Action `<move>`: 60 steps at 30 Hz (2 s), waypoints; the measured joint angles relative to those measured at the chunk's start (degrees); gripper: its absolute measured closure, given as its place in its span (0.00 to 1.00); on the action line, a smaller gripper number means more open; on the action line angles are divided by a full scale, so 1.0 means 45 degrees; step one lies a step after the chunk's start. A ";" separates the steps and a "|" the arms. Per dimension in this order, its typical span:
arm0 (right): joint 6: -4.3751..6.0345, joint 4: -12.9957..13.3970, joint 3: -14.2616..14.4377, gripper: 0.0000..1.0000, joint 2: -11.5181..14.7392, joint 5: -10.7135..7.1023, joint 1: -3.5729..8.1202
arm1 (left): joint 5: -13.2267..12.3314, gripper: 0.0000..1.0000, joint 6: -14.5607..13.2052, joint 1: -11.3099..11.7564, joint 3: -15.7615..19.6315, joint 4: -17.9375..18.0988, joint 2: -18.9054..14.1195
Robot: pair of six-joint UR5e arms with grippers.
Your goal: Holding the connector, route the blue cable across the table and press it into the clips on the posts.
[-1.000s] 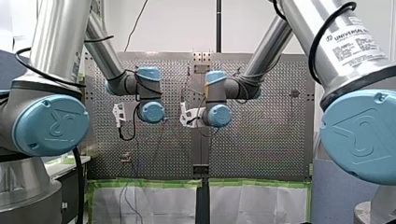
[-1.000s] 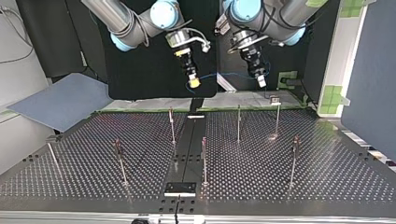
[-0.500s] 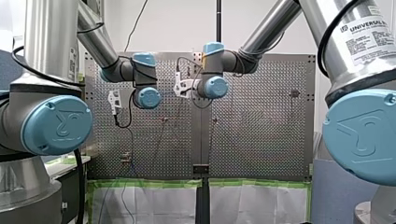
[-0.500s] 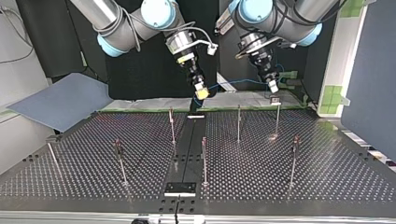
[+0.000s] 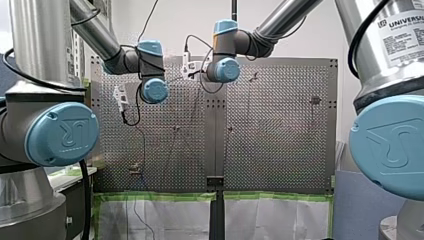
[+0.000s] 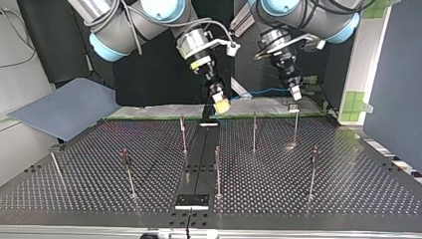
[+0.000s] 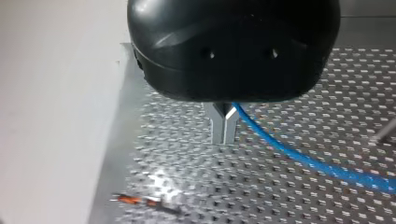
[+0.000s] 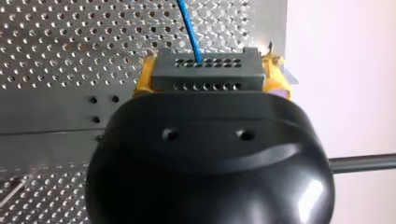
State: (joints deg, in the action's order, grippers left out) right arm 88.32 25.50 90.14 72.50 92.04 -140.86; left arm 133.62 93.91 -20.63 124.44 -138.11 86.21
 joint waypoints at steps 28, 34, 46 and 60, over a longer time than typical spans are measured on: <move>0.0435 -0.3092 -0.3149 1.00 -0.1555 -0.0332 0.0004 | -0.1200 1.00 0.0623 0.0902 -0.1549 -0.3068 -0.0773; 0.0446 -0.3337 -0.3770 1.00 -0.1825 -0.0510 0.0083 | -0.1842 1.00 0.0883 0.1262 -0.1730 -0.2776 -0.0593; 0.0555 -0.3668 -0.4982 1.00 -0.2703 -0.0657 0.0147 | -0.3037 1.00 0.0763 0.2417 -0.1792 -0.2880 -0.0762; 0.0541 -0.3707 -0.6497 1.00 -0.2923 -0.0900 0.0057 | -0.4689 1.00 0.1101 0.4068 -0.2421 -0.2646 -0.0480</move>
State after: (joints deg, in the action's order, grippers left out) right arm 90.76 8.82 60.91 59.34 87.99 -140.60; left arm 112.52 98.86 -2.32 113.55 -150.02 84.05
